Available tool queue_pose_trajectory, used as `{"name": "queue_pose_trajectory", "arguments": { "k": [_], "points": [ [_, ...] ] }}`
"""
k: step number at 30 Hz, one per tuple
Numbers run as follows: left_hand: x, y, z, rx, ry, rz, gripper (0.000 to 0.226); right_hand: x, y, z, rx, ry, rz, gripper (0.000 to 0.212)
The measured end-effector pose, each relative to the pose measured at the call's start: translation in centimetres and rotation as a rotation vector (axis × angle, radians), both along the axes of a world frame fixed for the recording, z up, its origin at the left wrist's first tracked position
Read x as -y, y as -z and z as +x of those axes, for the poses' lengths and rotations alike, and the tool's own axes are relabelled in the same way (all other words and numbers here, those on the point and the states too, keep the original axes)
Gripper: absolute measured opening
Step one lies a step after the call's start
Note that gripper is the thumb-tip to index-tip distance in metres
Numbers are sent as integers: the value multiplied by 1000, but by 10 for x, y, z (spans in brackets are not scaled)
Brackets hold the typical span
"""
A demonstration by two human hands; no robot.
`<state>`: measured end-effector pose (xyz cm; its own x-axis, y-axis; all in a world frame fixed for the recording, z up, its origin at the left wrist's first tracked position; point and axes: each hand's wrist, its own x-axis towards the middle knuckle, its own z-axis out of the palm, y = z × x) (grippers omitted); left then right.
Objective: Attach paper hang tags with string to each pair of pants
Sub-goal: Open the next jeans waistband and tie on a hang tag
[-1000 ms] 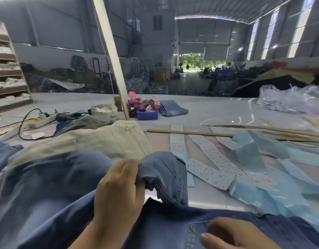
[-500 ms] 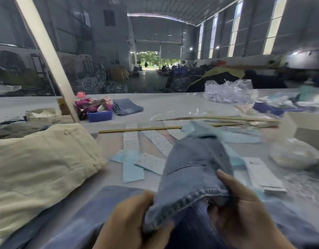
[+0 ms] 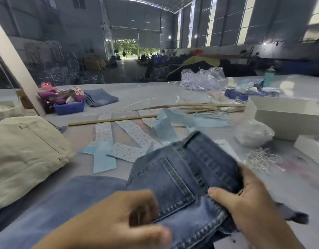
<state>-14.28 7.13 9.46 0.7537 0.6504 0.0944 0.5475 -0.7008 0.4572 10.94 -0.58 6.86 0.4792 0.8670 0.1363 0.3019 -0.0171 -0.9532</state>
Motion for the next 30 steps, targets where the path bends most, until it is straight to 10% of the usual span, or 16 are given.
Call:
{"name": "queue_pose_trajectory", "arguments": {
  "k": [9,15,18,21,25,30],
  "points": [
    [6,35,86,-76,-205,-120,54,19,20,1,200,-6,179,53],
    [1,22,104,495,-312,-618,43,21,21,-4,485,28,392,48],
    [4,18,117,478,-341,-643,83,24,23,-6,578,-19,369,46],
    [4,18,119,437,-346,-650,61,26,24,-4,674,-77,350,42],
    [9,24,117,551,-306,-802,27,28,22,-8,532,-125,311,45],
    [20,32,108,528,-233,-670,79,23,23,-2,292,-33,258,55]
  ]
}}
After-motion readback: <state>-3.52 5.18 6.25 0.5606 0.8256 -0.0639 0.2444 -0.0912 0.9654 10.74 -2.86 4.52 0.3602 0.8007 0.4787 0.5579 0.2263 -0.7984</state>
